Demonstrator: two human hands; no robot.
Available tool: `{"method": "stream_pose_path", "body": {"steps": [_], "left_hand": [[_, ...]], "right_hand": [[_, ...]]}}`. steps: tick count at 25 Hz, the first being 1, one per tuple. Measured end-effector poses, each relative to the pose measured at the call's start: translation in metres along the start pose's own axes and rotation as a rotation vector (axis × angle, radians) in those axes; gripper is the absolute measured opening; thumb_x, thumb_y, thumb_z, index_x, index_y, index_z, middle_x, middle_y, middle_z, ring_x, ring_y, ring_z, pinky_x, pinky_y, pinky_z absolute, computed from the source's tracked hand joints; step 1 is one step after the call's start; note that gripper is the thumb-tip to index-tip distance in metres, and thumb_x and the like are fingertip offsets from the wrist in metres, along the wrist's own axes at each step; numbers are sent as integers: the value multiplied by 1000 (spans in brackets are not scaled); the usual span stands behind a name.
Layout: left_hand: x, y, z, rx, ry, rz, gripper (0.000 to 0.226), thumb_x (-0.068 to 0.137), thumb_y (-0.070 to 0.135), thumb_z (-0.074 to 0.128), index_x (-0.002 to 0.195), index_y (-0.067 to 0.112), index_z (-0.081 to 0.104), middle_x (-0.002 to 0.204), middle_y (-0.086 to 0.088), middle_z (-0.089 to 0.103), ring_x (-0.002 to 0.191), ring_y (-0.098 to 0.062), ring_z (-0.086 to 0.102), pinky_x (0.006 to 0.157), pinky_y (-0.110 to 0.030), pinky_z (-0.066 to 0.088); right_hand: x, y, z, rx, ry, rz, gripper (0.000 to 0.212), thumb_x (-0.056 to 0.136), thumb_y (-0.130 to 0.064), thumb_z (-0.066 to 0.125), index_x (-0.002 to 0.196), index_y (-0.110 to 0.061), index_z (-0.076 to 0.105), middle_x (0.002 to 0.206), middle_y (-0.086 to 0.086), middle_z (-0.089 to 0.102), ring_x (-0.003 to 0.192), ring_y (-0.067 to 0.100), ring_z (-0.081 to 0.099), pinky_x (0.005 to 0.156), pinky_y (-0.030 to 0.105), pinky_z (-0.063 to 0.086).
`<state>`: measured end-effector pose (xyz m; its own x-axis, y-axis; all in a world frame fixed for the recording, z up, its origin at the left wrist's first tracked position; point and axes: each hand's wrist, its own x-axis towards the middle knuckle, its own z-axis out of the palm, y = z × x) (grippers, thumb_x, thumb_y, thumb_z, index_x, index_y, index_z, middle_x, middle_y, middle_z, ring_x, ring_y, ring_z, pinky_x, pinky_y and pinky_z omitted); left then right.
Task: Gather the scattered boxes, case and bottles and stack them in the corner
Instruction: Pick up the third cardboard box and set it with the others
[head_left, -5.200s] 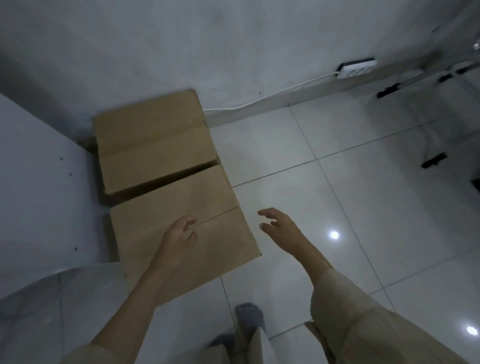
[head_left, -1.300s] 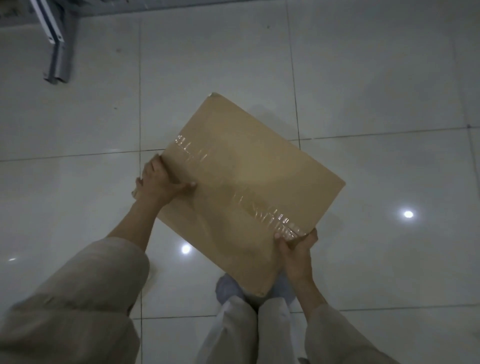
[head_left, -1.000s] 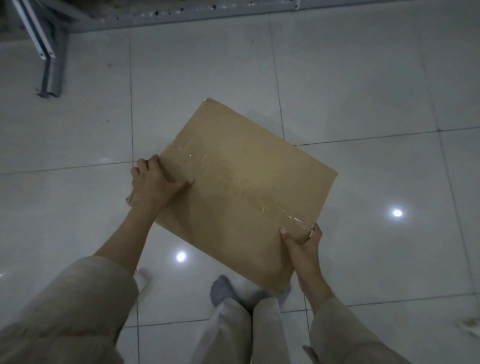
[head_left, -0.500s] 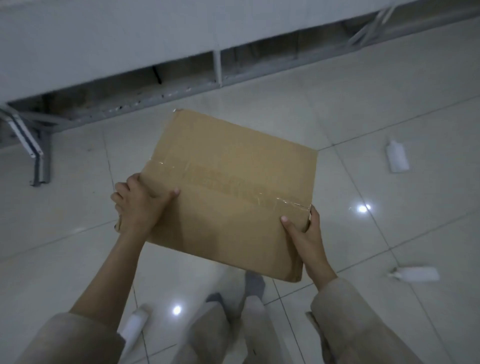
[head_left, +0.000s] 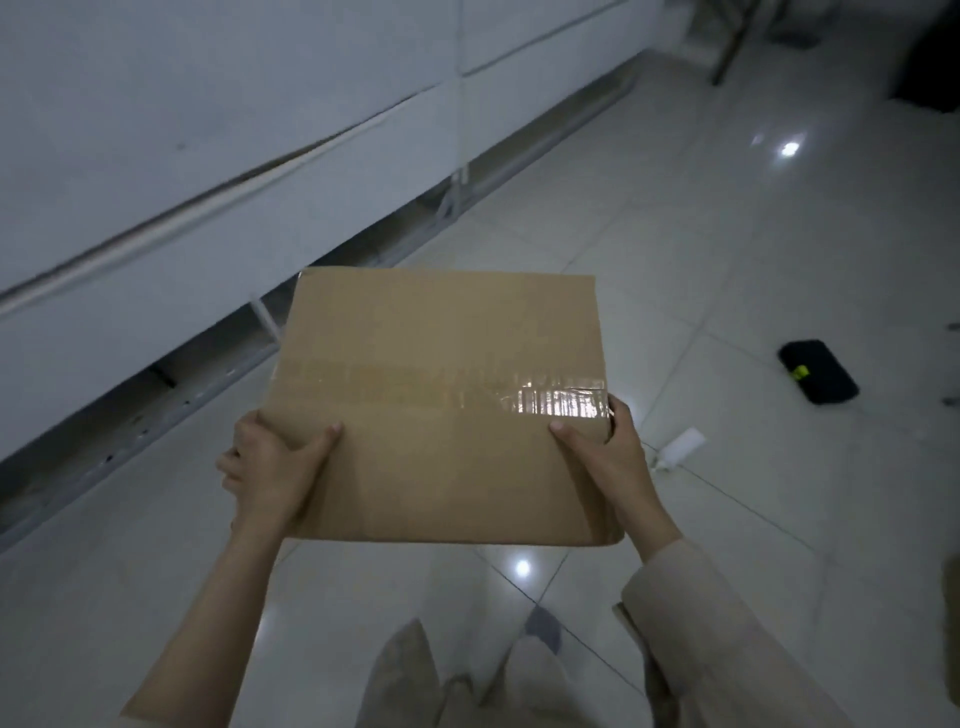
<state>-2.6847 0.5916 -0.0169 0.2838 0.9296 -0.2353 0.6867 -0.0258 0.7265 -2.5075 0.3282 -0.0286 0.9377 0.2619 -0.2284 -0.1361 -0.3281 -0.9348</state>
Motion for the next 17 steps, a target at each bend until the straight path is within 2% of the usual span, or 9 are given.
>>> {"method": "stream_pose_path", "body": {"steps": [3, 7, 9, 11, 13, 17], "left_hand": [[-28, 26, 21, 15, -95, 101, 99, 65, 48, 76, 139, 12, 21, 147, -18, 24, 136, -40, 19, 106, -57, 26], [-86, 61, 73, 80, -250, 224, 102, 65, 44, 78, 141, 8, 20, 148, -19, 23, 135, -42, 18, 108, -57, 24], [-127, 78, 105, 96, -342, 307, 103, 65, 43, 78, 141, 7, 20, 147, -21, 24, 135, -42, 18, 108, -55, 22], [-173, 93, 140, 114, -418, 375, 102, 64, 43, 79, 141, 7, 21, 146, -23, 26, 134, -43, 19, 108, -54, 22], [-227, 105, 173, 133, -494, 430, 101, 64, 44, 79, 140, 9, 23, 144, -24, 26, 133, -44, 20, 106, -56, 25], [-352, 122, 239, 161, -665, 545, 97, 64, 45, 77, 139, 14, 24, 143, -21, 25, 130, -44, 23, 102, -58, 31]], "right_hand": [[-30, 11, -50, 58, 121, 23, 70, 68, -41, 77, 128, -36, 41, 101, -25, 55, 97, 7, 57, 79, 26, 46], [-74, 44, -131, 120, 330, 70, 64, 68, -37, 77, 123, -37, 44, 95, -25, 56, 86, -6, 54, 67, 16, 41], [-102, 65, -178, 154, 436, 107, 67, 67, -38, 78, 124, -37, 43, 96, -23, 56, 88, -2, 56, 69, 18, 42], [-132, 88, -226, 183, 530, 150, 71, 66, -40, 78, 127, -32, 42, 102, -16, 58, 95, 10, 59, 78, 26, 47], [-166, 113, -276, 202, 621, 186, 73, 65, -42, 78, 128, -31, 43, 108, -10, 60, 98, 13, 60, 85, 32, 50], [-240, 160, -380, 236, 813, 233, 62, 65, -40, 78, 118, -33, 47, 99, -17, 61, 97, 14, 61, 83, 30, 48]]}}
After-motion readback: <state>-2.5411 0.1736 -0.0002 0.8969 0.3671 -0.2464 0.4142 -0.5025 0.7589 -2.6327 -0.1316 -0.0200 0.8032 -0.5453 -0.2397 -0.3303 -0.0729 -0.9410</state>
